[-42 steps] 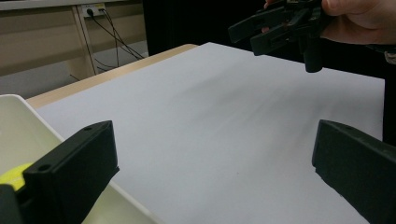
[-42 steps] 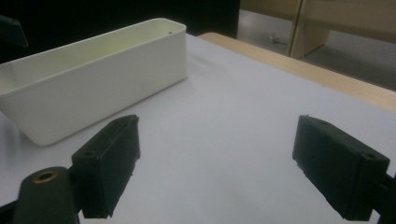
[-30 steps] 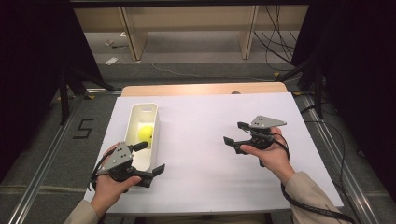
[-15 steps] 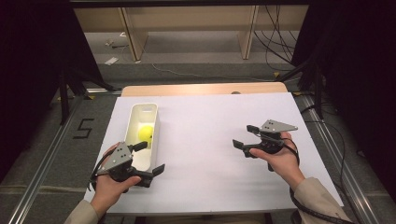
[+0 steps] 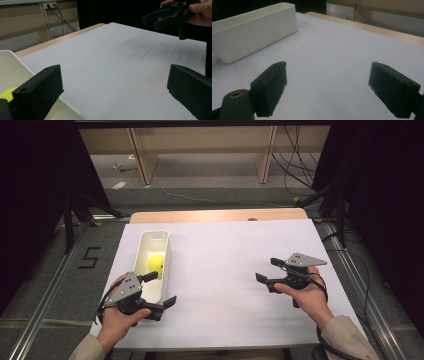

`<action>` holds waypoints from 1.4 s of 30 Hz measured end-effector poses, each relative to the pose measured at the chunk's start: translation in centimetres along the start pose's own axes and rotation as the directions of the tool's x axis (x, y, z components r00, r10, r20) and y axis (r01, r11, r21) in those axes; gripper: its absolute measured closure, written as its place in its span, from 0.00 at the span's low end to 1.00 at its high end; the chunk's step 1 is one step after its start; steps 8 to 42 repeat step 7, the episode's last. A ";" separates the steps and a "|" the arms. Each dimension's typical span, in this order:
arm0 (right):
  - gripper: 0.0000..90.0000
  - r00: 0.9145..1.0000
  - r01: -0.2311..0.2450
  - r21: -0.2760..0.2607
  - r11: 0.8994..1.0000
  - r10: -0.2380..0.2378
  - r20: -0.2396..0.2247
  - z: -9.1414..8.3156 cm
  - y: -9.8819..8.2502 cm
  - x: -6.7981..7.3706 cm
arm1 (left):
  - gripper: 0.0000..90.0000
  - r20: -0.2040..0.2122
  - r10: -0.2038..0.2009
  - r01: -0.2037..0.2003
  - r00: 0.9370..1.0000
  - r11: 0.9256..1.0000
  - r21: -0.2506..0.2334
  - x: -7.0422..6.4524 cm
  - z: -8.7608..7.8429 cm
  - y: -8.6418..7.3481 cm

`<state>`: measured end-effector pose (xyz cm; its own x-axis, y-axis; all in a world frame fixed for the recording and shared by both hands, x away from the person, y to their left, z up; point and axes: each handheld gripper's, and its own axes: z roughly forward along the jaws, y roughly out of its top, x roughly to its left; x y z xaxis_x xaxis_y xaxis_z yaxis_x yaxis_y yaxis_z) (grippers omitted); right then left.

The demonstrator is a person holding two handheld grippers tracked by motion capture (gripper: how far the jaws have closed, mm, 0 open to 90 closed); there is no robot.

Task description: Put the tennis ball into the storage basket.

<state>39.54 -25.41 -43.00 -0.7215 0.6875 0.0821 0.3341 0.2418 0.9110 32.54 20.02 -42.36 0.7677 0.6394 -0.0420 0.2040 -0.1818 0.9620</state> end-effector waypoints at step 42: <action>0.18 1.000 -0.005 -0.013 1.000 0.005 -0.018 0.1 -0.1 0.0 | 0.00 0.003 0.001 -0.001 1.000 1.000 0.001 0.0 0.1 0.0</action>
